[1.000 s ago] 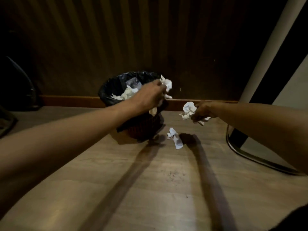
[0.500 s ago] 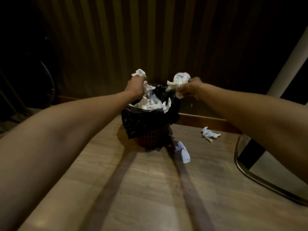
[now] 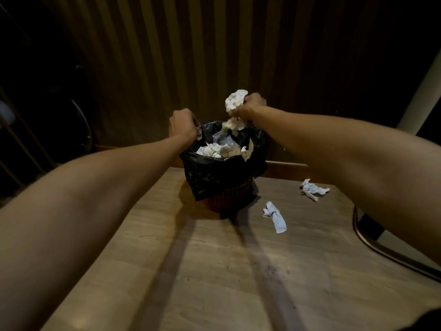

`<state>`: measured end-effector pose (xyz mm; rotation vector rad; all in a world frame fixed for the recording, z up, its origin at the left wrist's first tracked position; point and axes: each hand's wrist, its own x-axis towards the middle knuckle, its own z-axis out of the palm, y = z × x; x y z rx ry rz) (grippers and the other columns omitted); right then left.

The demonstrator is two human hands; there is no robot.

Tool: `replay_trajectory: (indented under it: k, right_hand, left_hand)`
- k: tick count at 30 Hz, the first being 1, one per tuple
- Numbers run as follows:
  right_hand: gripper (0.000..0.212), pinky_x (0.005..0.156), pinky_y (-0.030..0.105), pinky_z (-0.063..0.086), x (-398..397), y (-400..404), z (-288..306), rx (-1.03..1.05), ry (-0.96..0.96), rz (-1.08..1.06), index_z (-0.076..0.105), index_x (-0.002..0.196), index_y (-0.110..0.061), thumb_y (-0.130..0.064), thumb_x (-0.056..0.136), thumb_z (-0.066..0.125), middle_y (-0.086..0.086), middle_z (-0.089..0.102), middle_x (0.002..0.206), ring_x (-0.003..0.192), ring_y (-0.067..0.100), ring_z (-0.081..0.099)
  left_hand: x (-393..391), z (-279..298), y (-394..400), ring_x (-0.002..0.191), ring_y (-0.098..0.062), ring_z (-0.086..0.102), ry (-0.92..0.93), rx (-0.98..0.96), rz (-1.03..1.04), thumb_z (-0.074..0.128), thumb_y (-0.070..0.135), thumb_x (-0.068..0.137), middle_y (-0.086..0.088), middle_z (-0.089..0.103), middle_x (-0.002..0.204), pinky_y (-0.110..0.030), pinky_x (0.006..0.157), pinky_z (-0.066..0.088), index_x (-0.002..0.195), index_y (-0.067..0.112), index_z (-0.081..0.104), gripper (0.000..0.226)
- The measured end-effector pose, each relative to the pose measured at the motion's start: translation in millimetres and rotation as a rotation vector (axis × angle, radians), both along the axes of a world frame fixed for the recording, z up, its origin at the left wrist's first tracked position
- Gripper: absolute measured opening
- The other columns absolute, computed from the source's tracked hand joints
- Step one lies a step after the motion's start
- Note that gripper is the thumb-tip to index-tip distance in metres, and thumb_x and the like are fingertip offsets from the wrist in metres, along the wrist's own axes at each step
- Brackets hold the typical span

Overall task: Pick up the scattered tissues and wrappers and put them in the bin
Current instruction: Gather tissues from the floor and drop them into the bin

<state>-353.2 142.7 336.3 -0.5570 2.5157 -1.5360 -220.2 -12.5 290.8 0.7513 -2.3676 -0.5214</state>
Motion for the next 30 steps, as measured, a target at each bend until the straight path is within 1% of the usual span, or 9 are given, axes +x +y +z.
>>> replay_trajectory:
  k: [2, 6, 11, 13, 16, 19, 22, 26, 30]
  right_hand:
    - [0.074, 0.099, 0.034, 0.053, 0.6, -4.0, 0.2, -0.006, -0.027, 0.030, 0.049, 0.140, -0.009, -0.022, 0.076, 0.084, 0.011, 0.054, 0.140, 0.124, 0.028, 0.057]
    - [0.082, 0.099, 0.043, 0.053, -1.4, -3.4, -4.9, 0.038, -0.027, 0.055, 0.044, 0.144, -0.018, -0.028, 0.074, 0.084, 0.011, 0.049, 0.142, 0.127, 0.031, 0.055]
    - [0.053, 0.100, 0.040, 0.053, -10.9, 12.5, -7.4, 0.024, 0.113, -0.045, 0.052, 0.137, -0.013, -0.021, 0.088, 0.071, 0.010, 0.053, 0.138, 0.121, 0.026, 0.058]
    - [0.044, 0.095, 0.039, 0.056, -16.3, 26.3, -12.3, 0.047, 0.129, -0.060, 0.054, 0.131, -0.013, -0.020, 0.089, 0.068, 0.009, 0.057, 0.130, 0.113, 0.025, 0.061]
    - [0.028, 0.085, 0.036, 0.060, -27.1, 52.7, -25.7, 0.130, 0.121, -0.079, 0.057, 0.119, -0.012, -0.020, 0.093, 0.065, 0.007, 0.059, 0.113, 0.096, 0.021, 0.065]
    - [0.022, 0.077, 0.032, 0.061, -35.0, 83.1, -39.5, 0.209, 0.110, -0.110, 0.057, 0.112, -0.011, -0.020, 0.094, 0.064, 0.006, 0.057, 0.106, 0.085, 0.017, 0.064]
    - [0.020, 0.071, 0.030, 0.060, -47.8, 113.9, -53.6, 0.302, 0.117, -0.129, 0.059, 0.111, -0.012, -0.020, 0.094, 0.063, 0.008, 0.061, 0.107, 0.086, 0.018, 0.065]
    - [0.022, 0.064, 0.027, 0.055, -61.6, 147.7, -75.1, 0.400, 0.113, -0.140, 0.060, 0.112, -0.012, -0.018, 0.092, 0.065, 0.008, 0.062, 0.104, 0.084, 0.019, 0.064]
    - [0.019, 0.074, 0.034, 0.058, -67.3, 175.1, -99.9, 0.564, 0.093, -0.103, 0.058, 0.109, -0.009, -0.013, 0.091, 0.065, 0.011, 0.061, 0.104, 0.088, 0.022, 0.063]
  left_hand:
    - [-0.7, -0.2, -0.2, 0.096, -0.025, 0.070, 0.000, 0.007, 0.006, 0.070, 0.011, 0.089, -0.010, 0.074, 0.106, -0.041, 0.087, 0.060, 0.095, 0.014, 0.075, 0.009]
    - [-2.8, -1.5, 0.4, 0.098, -0.026, 0.069, -0.016, 0.005, 0.024, 0.065, 0.012, 0.093, -0.010, 0.073, 0.110, -0.038, 0.087, 0.059, 0.102, 0.011, 0.075, 0.014]
    - [-10.4, -3.1, 3.1, 0.097, -0.027, 0.068, -0.003, 0.081, 0.028, 0.062, 0.014, 0.095, -0.011, 0.071, 0.110, -0.034, 0.079, 0.058, 0.109, 0.008, 0.073, 0.019]
    - [-14.6, -5.5, 3.9, 0.104, -0.029, 0.066, -0.016, 0.136, 0.000, 0.058, 0.009, 0.096, -0.013, 0.069, 0.119, -0.039, 0.090, 0.058, 0.114, 0.007, 0.071, 0.023]
    - [-16.2, -12.0, 10.9, 0.117, -0.032, 0.061, -0.053, 0.173, -0.134, 0.049, -0.007, 0.091, -0.014, 0.058, 0.138, -0.044, 0.099, 0.054, 0.135, 0.009, 0.058, 0.047]
    - [-14.3, -20.3, 21.2, 0.122, -0.033, 0.058, -0.046, 0.089, -0.239, 0.046, -0.007, 0.089, -0.016, 0.055, 0.141, -0.046, 0.103, 0.052, 0.142, 0.010, 0.049, 0.056]
    - [-11.0, -24.3, 41.6, 0.122, -0.028, 0.055, -0.007, -0.050, -0.351, 0.047, 0.007, 0.093, -0.013, 0.057, 0.133, -0.047, 0.107, 0.047, 0.137, 0.011, 0.052, 0.044]
    - [-13.6, -25.0, 75.9, 0.113, -0.022, 0.058, 0.049, -0.250, -0.515, 0.050, 0.020, 0.096, -0.007, 0.061, 0.119, -0.040, 0.098, 0.049, 0.128, 0.014, 0.057, 0.033]
    - [-23.4, -34.6, 122.2, 0.104, -0.020, 0.057, 0.058, -0.411, -0.702, 0.054, 0.024, 0.095, -0.006, 0.062, 0.112, -0.035, 0.088, 0.049, 0.118, 0.014, 0.059, 0.025]
